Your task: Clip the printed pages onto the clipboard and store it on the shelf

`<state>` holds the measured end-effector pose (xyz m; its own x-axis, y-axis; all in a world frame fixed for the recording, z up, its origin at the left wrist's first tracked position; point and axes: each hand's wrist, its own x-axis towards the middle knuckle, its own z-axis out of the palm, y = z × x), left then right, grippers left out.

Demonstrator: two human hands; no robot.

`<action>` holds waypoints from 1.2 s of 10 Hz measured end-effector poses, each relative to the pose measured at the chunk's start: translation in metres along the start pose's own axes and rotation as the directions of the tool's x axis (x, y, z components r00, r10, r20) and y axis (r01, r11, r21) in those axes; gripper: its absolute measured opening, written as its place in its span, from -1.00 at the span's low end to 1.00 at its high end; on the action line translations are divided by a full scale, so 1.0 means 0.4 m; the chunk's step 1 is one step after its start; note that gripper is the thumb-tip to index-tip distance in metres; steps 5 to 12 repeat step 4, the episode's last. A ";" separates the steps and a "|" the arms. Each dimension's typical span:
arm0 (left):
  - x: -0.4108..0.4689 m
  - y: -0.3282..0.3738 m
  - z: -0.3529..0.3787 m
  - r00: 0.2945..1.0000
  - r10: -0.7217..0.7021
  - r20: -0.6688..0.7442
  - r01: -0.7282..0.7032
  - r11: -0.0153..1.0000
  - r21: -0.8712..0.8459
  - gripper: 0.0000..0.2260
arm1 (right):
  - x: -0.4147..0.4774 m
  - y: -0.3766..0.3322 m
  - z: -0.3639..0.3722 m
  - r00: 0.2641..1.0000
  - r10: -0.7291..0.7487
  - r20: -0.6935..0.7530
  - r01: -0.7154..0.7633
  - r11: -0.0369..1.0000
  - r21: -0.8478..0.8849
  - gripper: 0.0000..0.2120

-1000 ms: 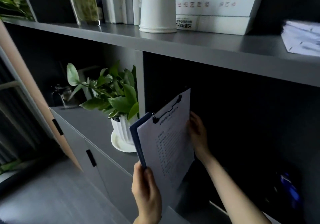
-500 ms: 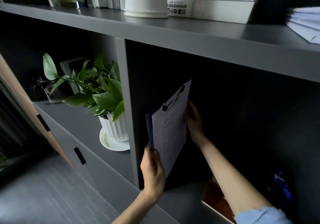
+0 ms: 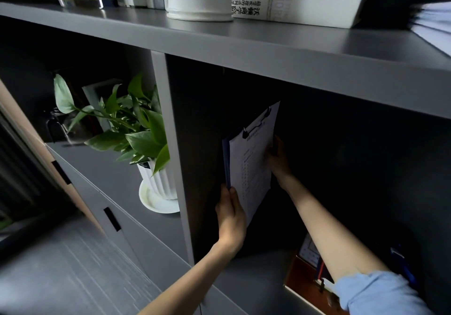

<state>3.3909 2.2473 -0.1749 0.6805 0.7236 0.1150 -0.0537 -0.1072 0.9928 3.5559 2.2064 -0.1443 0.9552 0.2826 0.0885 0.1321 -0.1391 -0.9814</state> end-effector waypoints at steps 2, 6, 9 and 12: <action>-0.006 0.009 -0.010 0.998 -0.051 0.036 0.052 0.998 -0.034 -0.75 | -0.007 0.028 -0.001 0.997 0.082 -0.009 -0.081 0.948 -0.306 -0.44; -0.040 -0.001 -0.071 0.990 -0.083 0.117 0.084 0.996 -0.002 -0.74 | -0.136 -0.011 -0.042 0.983 0.127 -0.135 -0.128 0.992 -0.002 -0.53; -0.040 -0.001 -0.071 0.990 -0.083 0.117 0.084 0.996 -0.002 -0.74 | -0.136 -0.011 -0.042 0.983 0.127 -0.135 -0.128 0.992 -0.002 -0.53; -0.040 -0.001 -0.071 0.990 -0.083 0.117 0.084 0.996 -0.002 -0.74 | -0.136 -0.011 -0.042 0.983 0.127 -0.135 -0.128 0.992 -0.002 -0.53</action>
